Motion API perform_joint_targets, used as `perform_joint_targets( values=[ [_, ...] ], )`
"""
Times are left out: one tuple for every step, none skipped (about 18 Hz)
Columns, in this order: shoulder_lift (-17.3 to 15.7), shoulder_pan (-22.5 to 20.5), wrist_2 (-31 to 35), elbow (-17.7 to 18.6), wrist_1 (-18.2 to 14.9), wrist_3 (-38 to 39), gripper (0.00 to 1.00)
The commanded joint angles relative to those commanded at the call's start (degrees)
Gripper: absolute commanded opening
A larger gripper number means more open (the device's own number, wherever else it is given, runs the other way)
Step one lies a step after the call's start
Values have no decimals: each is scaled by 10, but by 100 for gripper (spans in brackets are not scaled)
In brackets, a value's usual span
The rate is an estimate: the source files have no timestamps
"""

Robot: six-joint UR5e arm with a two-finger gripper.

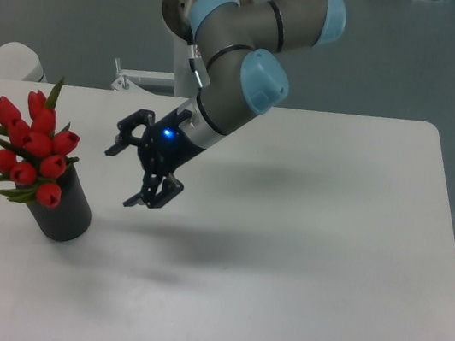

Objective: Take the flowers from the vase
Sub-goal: 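Move the open gripper toward the red tulip stems above the vase, then push the gripper into the tulip bunch and close around the stems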

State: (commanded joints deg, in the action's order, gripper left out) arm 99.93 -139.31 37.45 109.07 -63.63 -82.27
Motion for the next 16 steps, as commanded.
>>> perform_joint_targets(
  values=[
    [0, 0, -7, 2, 0, 0, 100],
    [-1, 1, -16, 4, 0, 0, 100],
    [-1, 2, -25, 6, 1, 0, 100],
    [-1, 4, -37, 9, 1, 0, 100],
    [-1, 7, -48, 11, 1, 0, 100],
    [-1, 8, -55, 12, 1, 1, 100],
    [-1, 9, -62, 14, 1, 1, 100],
    [0, 9, -68, 15, 1, 1, 100],
    [0, 12, -72, 14, 1, 1, 100],
    [1, 18, -73, 14, 0, 1, 100],
    [3, 19, -73, 14, -1, 1, 100],
    [3, 21, -74, 15, -1, 1, 100],
    [5, 27, -76, 15, -1, 1, 100],
    [7, 30, -83, 15, -1, 1, 100],
    [10, 31, -91, 15, -1, 1, 100],
    [11, 33, -100, 15, -1, 1, 100]
  ],
)
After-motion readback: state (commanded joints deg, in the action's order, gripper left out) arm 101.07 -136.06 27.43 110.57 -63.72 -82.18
